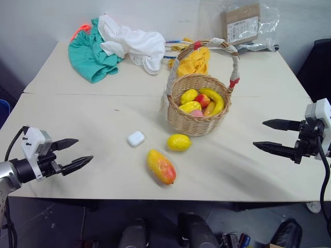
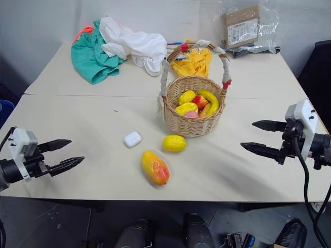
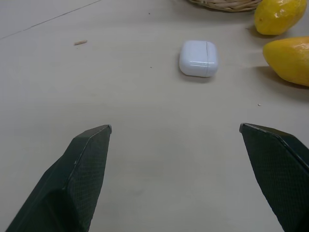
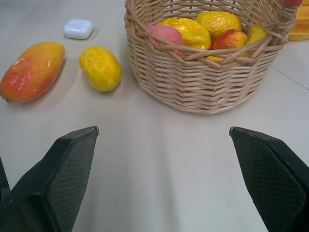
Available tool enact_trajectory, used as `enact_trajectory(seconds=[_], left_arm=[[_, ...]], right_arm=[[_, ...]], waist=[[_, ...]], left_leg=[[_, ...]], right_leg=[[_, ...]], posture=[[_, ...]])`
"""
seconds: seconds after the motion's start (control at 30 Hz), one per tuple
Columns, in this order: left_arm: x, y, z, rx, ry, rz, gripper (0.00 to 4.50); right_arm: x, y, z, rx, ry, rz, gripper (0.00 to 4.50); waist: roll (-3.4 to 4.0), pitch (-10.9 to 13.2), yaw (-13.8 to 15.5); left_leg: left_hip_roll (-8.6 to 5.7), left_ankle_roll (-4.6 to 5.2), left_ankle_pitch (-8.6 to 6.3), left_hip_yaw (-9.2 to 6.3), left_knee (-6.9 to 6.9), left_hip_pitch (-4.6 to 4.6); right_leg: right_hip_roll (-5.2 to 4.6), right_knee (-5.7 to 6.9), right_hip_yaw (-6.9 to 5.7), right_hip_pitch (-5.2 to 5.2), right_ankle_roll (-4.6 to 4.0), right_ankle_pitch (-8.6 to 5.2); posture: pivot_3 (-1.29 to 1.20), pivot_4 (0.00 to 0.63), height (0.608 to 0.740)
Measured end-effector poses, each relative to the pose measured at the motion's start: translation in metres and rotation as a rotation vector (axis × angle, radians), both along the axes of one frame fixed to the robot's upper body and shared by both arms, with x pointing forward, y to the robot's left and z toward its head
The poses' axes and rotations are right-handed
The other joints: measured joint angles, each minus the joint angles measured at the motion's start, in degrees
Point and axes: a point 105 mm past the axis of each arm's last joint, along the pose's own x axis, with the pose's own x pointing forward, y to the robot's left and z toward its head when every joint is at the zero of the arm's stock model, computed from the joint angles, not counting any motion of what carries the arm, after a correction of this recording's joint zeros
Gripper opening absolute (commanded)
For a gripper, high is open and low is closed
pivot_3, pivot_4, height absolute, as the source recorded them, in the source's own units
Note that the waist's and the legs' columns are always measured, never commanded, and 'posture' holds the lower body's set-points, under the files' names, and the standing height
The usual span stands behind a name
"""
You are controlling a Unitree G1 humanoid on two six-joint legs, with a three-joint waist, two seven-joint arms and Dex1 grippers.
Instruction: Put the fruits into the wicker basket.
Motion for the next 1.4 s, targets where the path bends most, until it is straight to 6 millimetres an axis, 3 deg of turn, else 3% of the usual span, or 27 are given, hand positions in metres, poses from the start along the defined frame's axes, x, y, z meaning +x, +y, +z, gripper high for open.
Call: enact_trajectory(seconds=[0.1,0.37,0.57,0.73,0.93,1.2,1.33,1.4], left_arm=[[0.010,-0.012,0.008,-0.026,-0.025,-0.034,4.47],[0.058,-0.073,0.007,-0.012,-0.032,-0.189,4.47],[0.106,-0.100,-0.020,0.113,0.039,-0.177,4.47],[0.117,-0.130,-0.038,0.176,0.078,-0.261,4.47],[0.117,-0.133,-0.043,0.226,0.080,-0.291,4.47],[0.114,-0.128,-0.043,0.201,0.094,-0.267,2.37],[0.113,-0.120,-0.043,0.167,0.086,-0.191,2.37],[0.119,-0.096,-0.041,0.105,0.085,-0.026,2.37]], right_arm=[[-0.005,0.008,0.001,0.040,0.040,0.037,4.50],[-0.025,0.068,0.033,-0.002,-0.098,0.273,4.50],[-0.037,0.098,0.038,0.019,-0.137,0.376,4.50],[-0.033,0.100,0.035,0.059,-0.143,0.339,4.50],[-0.033,0.100,0.025,0.080,-0.123,0.301,4.50],[-0.030,0.105,0.021,0.112,-0.117,0.295,4.50],[-0.030,0.113,0.024,0.110,-0.131,0.331,4.50],[-0.029,0.116,0.028,0.114,-0.141,0.352,4.50]], waist=[[0.00,0.00,0.07],[-0.04,0.02,0.26],[-0.11,0.06,0.22],[-0.11,0.06,0.58],[-0.13,0.07,0.77],[-0.13,0.07,0.82],[-0.13,0.07,0.69],[-0.15,0.08,0.34]], left_leg=[[0.00,0.01,0.02,0.00,0.05,0.00],[-0.09,0.09,0.08,0.01,0.22,-0.01],[-0.19,0.19,0.12,0.06,0.42,-0.26],[-0.18,0.46,-0.05,0.03,1.14,-0.60],[-0.22,0.58,-0.11,0.03,1.24,-0.54],[-0.22,0.58,-0.11,0.03,1.22,-0.53],[-0.19,0.57,-0.11,0.02,1.23,-0.52],[-0.17,0.57,-0.11,0.00,1.23,-0.54]], right_leg=[[0.01,0.06,0.00,0.01,0.02,0.01],[0.10,0.13,-0.01,0.09,0.22,0.12],[0.14,0.15,-0.01,-0.03,0.41,0.22],[0.12,0.25,-0.03,-0.08,0.57,0.27],[0.03,0.31,0.04,-0.02,0.67,0.33],[0.03,0.32,0.05,-0.02,0.67,0.33],[0.04,0.32,0.06,-0.02,0.67,0.33],[0.04,0.38,0.04,-0.04,0.67,0.33]], posture=[[0.00,0.150,0.740],[0.00,0.150,0.740],[0.00,0.150,0.740],[0.00,0.150,0.740],[0.00,0.150,0.740],[0.00,0.150,0.740],[0.00,0.150,0.740],[0.00,0.150,0.740]])
